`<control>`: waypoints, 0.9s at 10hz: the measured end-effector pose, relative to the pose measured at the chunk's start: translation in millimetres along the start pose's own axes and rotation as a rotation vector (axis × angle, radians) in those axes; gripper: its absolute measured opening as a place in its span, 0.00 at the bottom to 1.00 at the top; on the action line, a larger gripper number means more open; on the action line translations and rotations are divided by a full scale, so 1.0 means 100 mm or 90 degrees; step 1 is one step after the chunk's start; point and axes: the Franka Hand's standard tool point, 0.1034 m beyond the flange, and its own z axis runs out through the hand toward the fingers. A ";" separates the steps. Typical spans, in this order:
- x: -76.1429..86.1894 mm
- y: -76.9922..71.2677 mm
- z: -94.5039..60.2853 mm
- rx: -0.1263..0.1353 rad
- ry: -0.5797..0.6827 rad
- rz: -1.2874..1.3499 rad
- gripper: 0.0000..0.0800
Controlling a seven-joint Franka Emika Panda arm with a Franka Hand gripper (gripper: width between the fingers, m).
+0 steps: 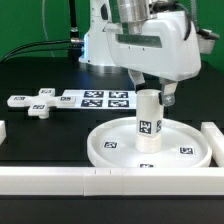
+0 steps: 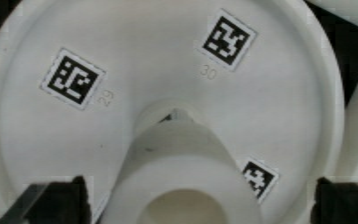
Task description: Assemble round table
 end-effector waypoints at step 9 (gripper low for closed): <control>-0.02 -0.06 0.01 -0.020 0.029 -0.595 0.81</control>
Offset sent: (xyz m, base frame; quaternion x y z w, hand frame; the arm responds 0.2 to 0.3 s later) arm 0.0000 0.0000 0.0000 0.0000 0.0000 -0.1296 0.9916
